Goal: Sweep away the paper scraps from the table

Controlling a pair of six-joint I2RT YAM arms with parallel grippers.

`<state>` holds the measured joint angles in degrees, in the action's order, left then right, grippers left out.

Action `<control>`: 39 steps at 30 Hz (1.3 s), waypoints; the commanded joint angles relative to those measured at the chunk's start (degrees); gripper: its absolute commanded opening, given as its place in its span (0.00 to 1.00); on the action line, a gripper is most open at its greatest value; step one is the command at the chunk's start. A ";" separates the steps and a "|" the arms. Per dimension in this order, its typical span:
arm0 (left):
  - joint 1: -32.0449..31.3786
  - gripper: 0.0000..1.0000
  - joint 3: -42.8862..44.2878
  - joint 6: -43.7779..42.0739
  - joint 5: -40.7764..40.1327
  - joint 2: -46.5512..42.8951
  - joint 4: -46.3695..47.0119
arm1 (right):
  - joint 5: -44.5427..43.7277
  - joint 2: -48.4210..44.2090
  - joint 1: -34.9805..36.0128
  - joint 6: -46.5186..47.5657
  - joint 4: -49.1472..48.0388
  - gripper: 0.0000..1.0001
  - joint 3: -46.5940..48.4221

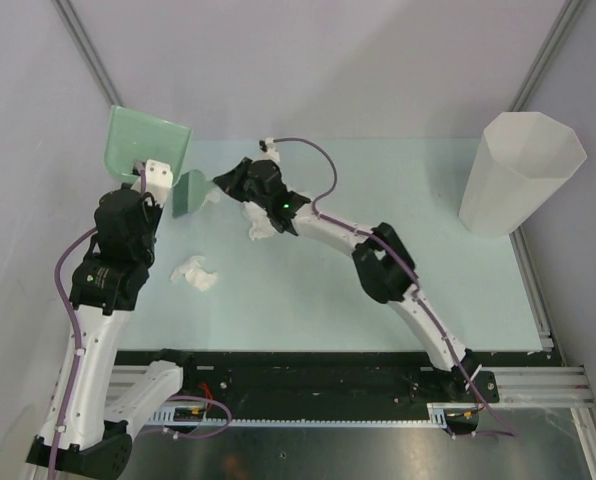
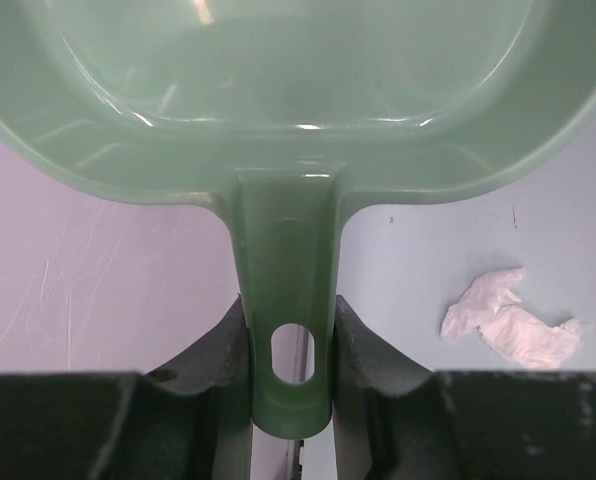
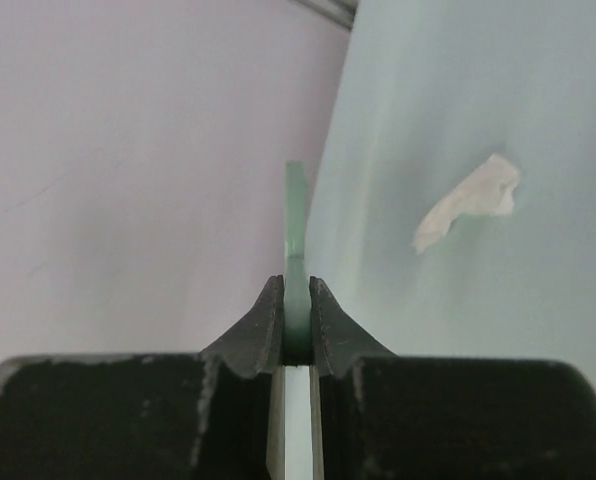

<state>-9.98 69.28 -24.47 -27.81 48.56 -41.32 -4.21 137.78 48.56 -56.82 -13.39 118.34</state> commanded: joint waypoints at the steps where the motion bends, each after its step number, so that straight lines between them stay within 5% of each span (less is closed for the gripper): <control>1: 0.66 0.00 -0.45 0.30 1.18 -0.48 0.98 | -5.19 13.11 -0.74 -4.44 12.13 0.00 20.58; 9: 0.84 0.00 -0.46 0.30 2.06 0.14 0.98 | -11.61 12.18 -4.60 -7.17 22.08 0.00 17.73; 20: 0.84 0.00 -1.60 0.82 3.11 0.31 0.98 | -13.03 -18.67 -11.11 -1.90 3.82 0.00 -32.26; 27: 1.36 0.00 -1.25 1.00 3.29 -0.13 0.80 | 2.95 -24.30 -8.05 3.82 -8.93 0.00 -31.51; 33: 2.24 0.00 -1.25 1.00 3.38 -0.39 0.54 | -2.98 -25.80 0.91 8.12 -6.83 0.00 -28.35; 39: 2.68 0.00 -0.63 1.18 3.73 0.05 0.36 | 7.35 -15.01 7.25 3.22 -6.84 0.00 -19.31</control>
<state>-8.08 67.55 -24.36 -25.04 49.08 -41.47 -4.19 116.79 54.11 -50.98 -17.96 90.08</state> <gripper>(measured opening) 0.318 0.099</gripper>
